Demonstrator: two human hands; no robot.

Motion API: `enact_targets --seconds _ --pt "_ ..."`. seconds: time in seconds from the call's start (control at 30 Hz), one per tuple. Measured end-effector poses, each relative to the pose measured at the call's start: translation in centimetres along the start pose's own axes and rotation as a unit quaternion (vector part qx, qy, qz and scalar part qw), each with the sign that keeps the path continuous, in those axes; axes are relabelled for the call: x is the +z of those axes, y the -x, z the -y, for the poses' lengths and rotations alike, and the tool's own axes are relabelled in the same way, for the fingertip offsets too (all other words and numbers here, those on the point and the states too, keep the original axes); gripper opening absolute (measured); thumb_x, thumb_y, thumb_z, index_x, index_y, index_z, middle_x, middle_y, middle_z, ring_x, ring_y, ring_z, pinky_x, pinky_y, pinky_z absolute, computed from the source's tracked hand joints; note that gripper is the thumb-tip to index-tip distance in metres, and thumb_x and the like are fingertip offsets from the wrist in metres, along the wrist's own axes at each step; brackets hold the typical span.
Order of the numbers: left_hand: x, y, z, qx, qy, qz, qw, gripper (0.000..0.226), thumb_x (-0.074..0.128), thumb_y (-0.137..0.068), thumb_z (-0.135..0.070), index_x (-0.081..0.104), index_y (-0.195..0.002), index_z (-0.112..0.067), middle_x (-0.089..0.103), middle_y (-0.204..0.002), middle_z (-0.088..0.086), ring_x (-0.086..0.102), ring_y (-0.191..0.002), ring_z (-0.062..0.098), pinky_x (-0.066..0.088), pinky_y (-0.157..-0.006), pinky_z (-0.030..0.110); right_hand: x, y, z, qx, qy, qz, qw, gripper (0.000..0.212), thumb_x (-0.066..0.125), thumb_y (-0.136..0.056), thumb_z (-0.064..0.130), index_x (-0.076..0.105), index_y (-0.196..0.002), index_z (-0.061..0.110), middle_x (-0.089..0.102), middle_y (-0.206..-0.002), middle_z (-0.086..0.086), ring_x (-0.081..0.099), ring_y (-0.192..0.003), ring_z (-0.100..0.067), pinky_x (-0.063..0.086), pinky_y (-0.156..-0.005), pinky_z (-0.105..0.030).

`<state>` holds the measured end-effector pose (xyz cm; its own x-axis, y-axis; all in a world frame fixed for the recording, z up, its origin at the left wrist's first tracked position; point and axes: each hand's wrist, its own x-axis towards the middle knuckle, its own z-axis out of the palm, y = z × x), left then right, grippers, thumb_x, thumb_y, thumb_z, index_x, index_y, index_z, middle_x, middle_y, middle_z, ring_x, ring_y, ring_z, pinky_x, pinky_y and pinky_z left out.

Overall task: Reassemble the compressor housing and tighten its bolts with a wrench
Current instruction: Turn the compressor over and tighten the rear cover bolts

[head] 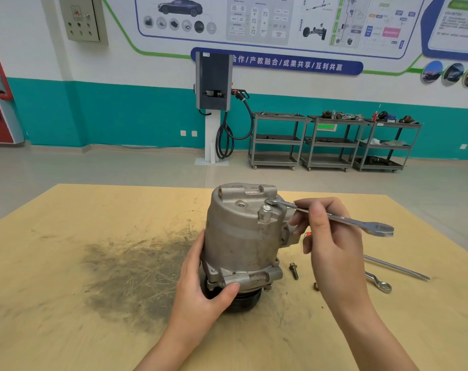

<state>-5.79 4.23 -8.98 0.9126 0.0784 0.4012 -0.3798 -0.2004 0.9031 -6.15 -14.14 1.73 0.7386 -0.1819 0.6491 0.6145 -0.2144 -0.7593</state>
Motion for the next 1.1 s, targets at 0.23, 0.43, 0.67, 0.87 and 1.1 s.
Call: enact_targets --seconds 0.23,0.43,0.67,0.87,1.1 --pt "0.01 0.02 0.02 0.003 -0.004 -0.005 1.0 0.095 0.074 -0.062 -0.061 0.027 -0.144 -0.055 0.039 -0.151 -0.028 0.041 -0.141 0.002 0.037 -0.118 0.046 0.93 0.85 0.61 -0.056 0.084 0.006 0.995 0.018 0.042 -0.093 0.048 0.054 -0.089 0.036 0.061 -0.077 0.012 0.059 -0.069 -0.014 0.047 -0.061 -0.03" --pt "-0.02 0.0 0.05 0.004 -0.004 -0.004 1.0 0.096 0.074 -0.062 -0.062 0.026 -0.145 -0.054 0.039 -0.152 -0.027 0.041 -0.142 0.003 0.037 -0.118 0.046 0.91 0.79 0.73 -0.063 0.105 -0.002 0.993 0.021 0.04 -0.092 0.048 0.055 -0.091 0.033 0.062 -0.081 0.014 0.06 -0.073 -0.011 0.047 -0.062 -0.03" --pt "-0.04 0.03 0.01 0.003 -0.002 -0.002 1.0 0.097 0.073 -0.061 -0.061 0.026 -0.145 -0.053 0.038 -0.151 -0.03 0.04 -0.141 0.0 0.036 -0.119 0.043 0.78 0.7 0.74 -0.063 0.104 0.005 0.993 0.02 0.041 -0.093 0.048 0.055 -0.091 0.034 0.062 -0.083 0.015 0.061 -0.077 -0.009 0.047 -0.063 -0.022" --pt "-0.04 0.01 -0.03 0.001 0.002 0.002 1.0 0.097 0.073 -0.06 -0.061 0.026 -0.144 -0.054 0.037 -0.151 -0.03 0.04 -0.141 -0.001 0.036 -0.119 0.042 0.45 0.51 0.26 -0.015 0.023 -0.001 1.0 0.02 0.044 -0.096 0.032 0.061 -0.093 0.022 0.065 -0.079 0.005 0.06 -0.073 -0.013 0.044 -0.061 -0.021" --pt "-0.01 -0.01 0.14 0.0 0.004 -0.003 1.0 0.096 0.074 -0.061 -0.059 0.027 -0.144 -0.053 0.038 -0.151 -0.027 0.041 -0.141 0.002 0.037 -0.118 0.046 0.24 0.42 0.31 0.009 -0.012 -0.007 1.0 0.024 0.044 -0.095 0.033 0.062 -0.093 0.018 0.066 -0.079 -0.002 0.06 -0.073 -0.015 0.044 -0.061 -0.025"
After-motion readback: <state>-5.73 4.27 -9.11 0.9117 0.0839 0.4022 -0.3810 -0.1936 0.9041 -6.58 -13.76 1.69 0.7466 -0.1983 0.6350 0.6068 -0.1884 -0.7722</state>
